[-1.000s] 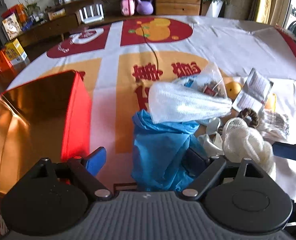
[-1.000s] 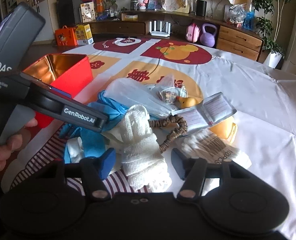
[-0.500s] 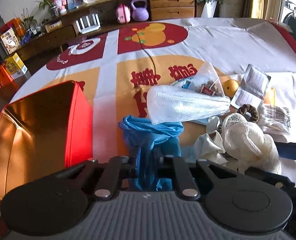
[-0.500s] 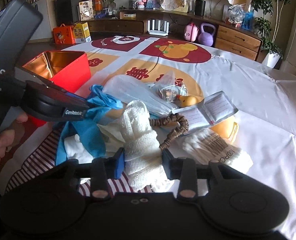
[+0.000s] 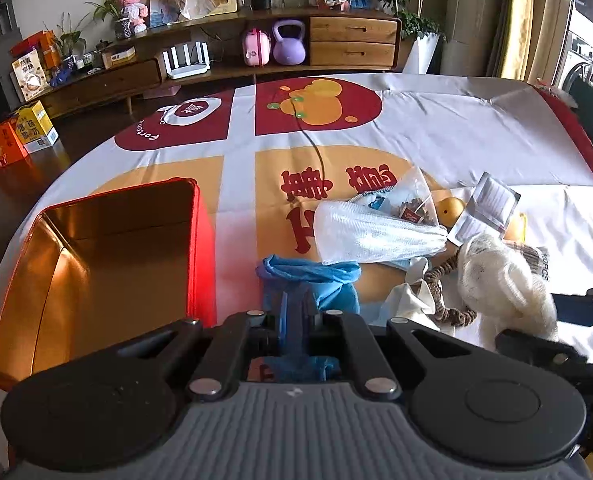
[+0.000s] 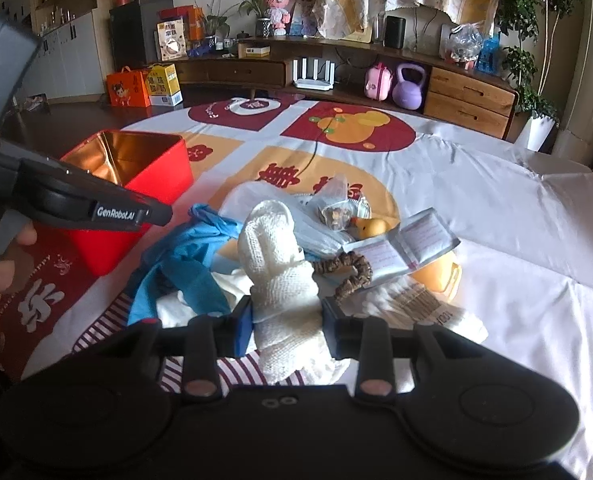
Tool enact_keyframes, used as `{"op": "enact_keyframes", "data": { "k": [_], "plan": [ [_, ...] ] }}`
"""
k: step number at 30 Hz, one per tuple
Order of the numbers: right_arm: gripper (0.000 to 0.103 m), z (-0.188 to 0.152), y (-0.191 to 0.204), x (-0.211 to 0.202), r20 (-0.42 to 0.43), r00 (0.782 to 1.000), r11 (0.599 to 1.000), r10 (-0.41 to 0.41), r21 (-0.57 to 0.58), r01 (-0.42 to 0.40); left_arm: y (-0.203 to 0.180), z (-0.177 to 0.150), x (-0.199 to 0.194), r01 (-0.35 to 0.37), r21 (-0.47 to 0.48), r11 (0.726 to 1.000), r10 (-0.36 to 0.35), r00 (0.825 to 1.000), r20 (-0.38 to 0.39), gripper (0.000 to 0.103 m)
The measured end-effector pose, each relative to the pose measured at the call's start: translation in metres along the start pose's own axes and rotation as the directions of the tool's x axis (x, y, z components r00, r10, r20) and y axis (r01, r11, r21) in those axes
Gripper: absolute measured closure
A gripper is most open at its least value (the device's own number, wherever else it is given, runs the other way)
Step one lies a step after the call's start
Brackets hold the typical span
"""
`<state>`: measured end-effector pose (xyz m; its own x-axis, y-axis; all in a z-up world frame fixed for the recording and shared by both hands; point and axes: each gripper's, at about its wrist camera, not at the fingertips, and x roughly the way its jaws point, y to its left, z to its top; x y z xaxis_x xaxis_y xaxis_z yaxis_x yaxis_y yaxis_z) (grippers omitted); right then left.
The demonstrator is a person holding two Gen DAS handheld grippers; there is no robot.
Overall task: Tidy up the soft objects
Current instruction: 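Grasp the blue gloves with the left tool while the right tool grasps the white rolled towel, then carry the blue gloves and white towel with both tools over the red tin box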
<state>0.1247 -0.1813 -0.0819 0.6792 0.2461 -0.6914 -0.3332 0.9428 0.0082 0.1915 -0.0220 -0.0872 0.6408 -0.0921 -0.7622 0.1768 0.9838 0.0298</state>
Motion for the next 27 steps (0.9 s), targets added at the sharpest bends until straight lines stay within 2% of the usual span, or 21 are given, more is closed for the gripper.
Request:
{"op": "enact_keyframes", "data": {
  "k": [6, 7, 8, 9, 10, 11, 12, 18, 20, 24, 25, 26, 27],
  "plan": [
    [0.068, -0.004, 0.000, -0.006, 0.005, 1.000, 1.000, 0.006, 0.021, -0.006, 0.008, -0.002, 0.007, 0.054, -0.060, 0.997, -0.056, 0.998, -0.024, 0.093],
    [0.068, -0.005, -0.001, -0.006, 0.004, 1.000, 1.000, 0.010, 0.025, -0.010, 0.008, -0.002, 0.008, 0.064, -0.061, 0.996, -0.065, 0.998, -0.021, 0.086],
    [0.068, -0.005, -0.002, -0.005, 0.002, 1.000, 0.999, 0.013, 0.029, -0.013, 0.008, -0.002, 0.009, 0.073, -0.060, 0.996, -0.074, 0.997, -0.020, 0.071],
    [0.068, -0.005, -0.002, -0.004, 0.001, 1.000, 0.999, 0.018, 0.031, -0.018, 0.007, -0.001, 0.010, 0.084, -0.057, 0.995, -0.085, 0.996, -0.016, 0.062],
    [0.068, -0.004, -0.003, -0.003, 0.000, 1.000, 0.999, 0.023, 0.032, -0.023, 0.007, -0.001, 0.010, 0.090, -0.059, 0.994, -0.090, 0.996, -0.007, 0.034],
    [0.068, -0.004, -0.004, -0.002, 0.000, 1.000, 0.999, 0.027, 0.032, -0.027, 0.006, -0.001, 0.010, 0.087, -0.062, 0.994, -0.086, 0.996, 0.006, 0.018],
    [0.068, -0.003, -0.004, -0.001, 0.000, 1.000, 0.999, 0.029, 0.032, -0.029, 0.005, -0.001, 0.011, 0.077, -0.059, 0.995, -0.076, 0.997, 0.025, 0.018],
    [0.068, -0.003, -0.011, 0.009, -0.011, 0.999, 0.998, 0.038, 0.048, -0.037, -0.011, 0.004, 0.040, 0.014, -0.003, 1.000, -0.014, 0.998, -0.061, 0.019],
    [0.068, -0.003, -0.013, 0.011, -0.016, 0.999, 0.998, 0.042, 0.053, -0.041, -0.012, 0.003, 0.048, 0.006, -0.003, 1.000, -0.006, 0.997, -0.081, 0.028],
    [0.068, -0.005, -0.015, 0.013, -0.022, 0.999, 0.997, 0.045, 0.058, -0.044, -0.020, 0.004, 0.057, -0.067, 0.058, 0.996, 0.072, 0.994, -0.084, 0.036],
    [0.068, -0.005, -0.016, 0.014, -0.022, 0.999, 0.997, 0.045, 0.059, -0.044, -0.020, 0.003, 0.057, -0.077, 0.065, 0.995, 0.082, 0.994, -0.078, 0.046],
    [0.068, -0.006, -0.015, 0.014, -0.023, 0.999, 0.997, 0.046, 0.059, -0.044, -0.021, 0.004, 0.057, -0.075, 0.073, 0.994, 0.081, 0.994, -0.079, 0.066],
    [0.068, -0.006, -0.015, 0.015, -0.025, 0.999, 0.997, 0.046, 0.059, -0.044, -0.020, 0.004, 0.058, -0.064, 0.073, 0.995, 0.070, 0.993, -0.091, 0.074]
  ]
}}
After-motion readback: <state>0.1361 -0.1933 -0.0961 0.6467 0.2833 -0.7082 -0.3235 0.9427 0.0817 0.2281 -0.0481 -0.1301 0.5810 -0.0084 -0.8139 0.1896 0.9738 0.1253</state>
